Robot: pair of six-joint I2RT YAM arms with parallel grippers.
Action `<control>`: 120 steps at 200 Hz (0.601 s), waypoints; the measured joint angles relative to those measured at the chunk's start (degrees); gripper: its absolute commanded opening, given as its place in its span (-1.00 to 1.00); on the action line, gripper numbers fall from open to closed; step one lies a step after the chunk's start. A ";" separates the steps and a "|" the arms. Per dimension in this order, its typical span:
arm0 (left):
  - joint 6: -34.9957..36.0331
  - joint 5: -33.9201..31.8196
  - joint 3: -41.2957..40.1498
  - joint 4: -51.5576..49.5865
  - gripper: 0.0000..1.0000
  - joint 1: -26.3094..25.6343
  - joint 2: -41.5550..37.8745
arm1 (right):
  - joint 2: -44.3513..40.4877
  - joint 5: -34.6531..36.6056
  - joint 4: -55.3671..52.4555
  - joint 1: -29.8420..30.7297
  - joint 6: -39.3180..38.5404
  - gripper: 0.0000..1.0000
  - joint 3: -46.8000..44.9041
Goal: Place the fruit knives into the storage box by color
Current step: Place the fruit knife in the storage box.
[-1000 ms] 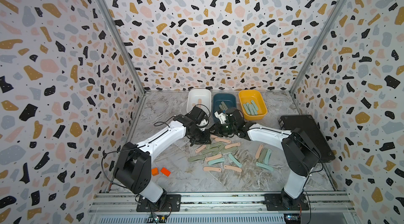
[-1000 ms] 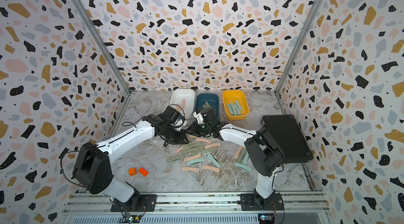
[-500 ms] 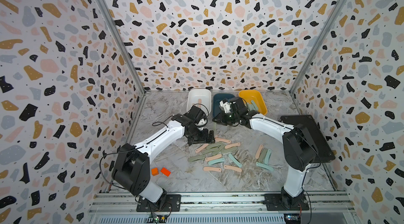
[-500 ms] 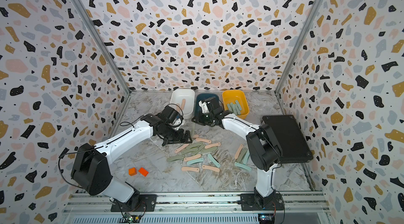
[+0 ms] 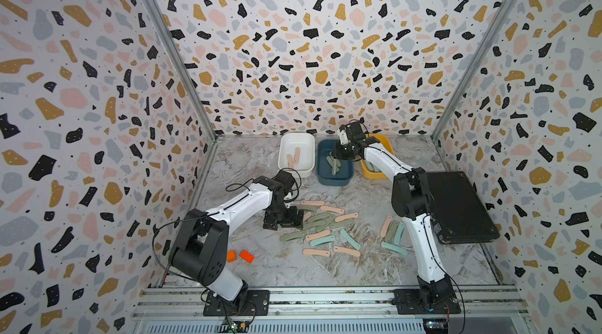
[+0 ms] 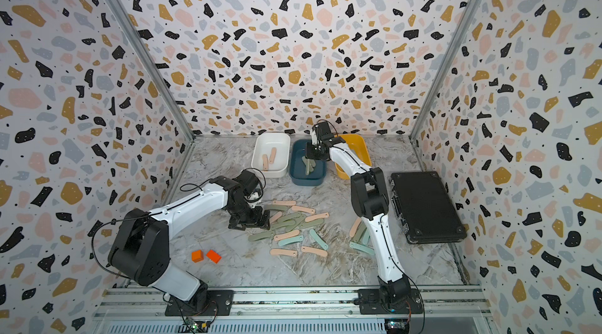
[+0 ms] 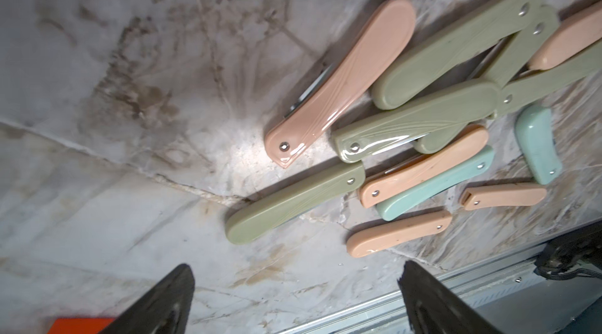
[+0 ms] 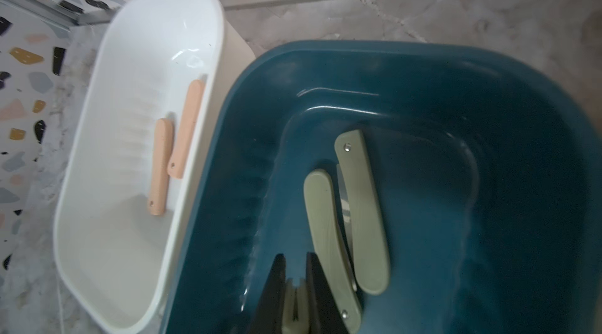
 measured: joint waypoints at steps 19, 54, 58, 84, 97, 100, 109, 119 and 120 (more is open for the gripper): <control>0.33 -0.22 -0.52 0.09 0.98 0.00 1.49 | 1.51 0.24 -2.73 0.00 -1.22 -0.36 1.66; -0.31 -0.07 -1.36 0.15 0.98 -0.07 2.84 | -0.17 0.28 -4.66 0.00 -2.93 0.01 1.03; -0.59 -0.02 -1.53 0.17 0.98 -0.13 2.82 | -0.85 0.26 -4.61 0.00 -2.99 0.05 0.33; -3.80 0.74 -3.91 0.70 0.98 -1.70 1.31 | -8.07 -0.31 -3.80 0.00 -3.37 0.17 -6.95; -5.77 1.31 -5.53 0.68 0.98 -3.19 -0.79 | -12.52 -0.92 -2.56 0.00 -3.13 0.20 -11.32; -6.19 1.38 -5.88 0.63 0.98 -3.54 -1.33 | -13.38 -1.09 -2.23 0.00 -3.15 0.20 -12.17; -7.39 1.70 -6.60 0.68 0.98 -4.33 -2.62 | -16.31 -1.60 -0.96 0.00 -2.89 0.21 -15.06; -8.41 2.29 -7.17 1.09 0.98 -5.09 -3.50 | -19.06 -2.08 0.37 0.00 -2.56 0.21 -17.92; -8.50 2.34 -7.21 1.14 0.98 -5.11 -3.52 | -19.39 -2.16 0.59 0.00 -2.49 0.21 -18.27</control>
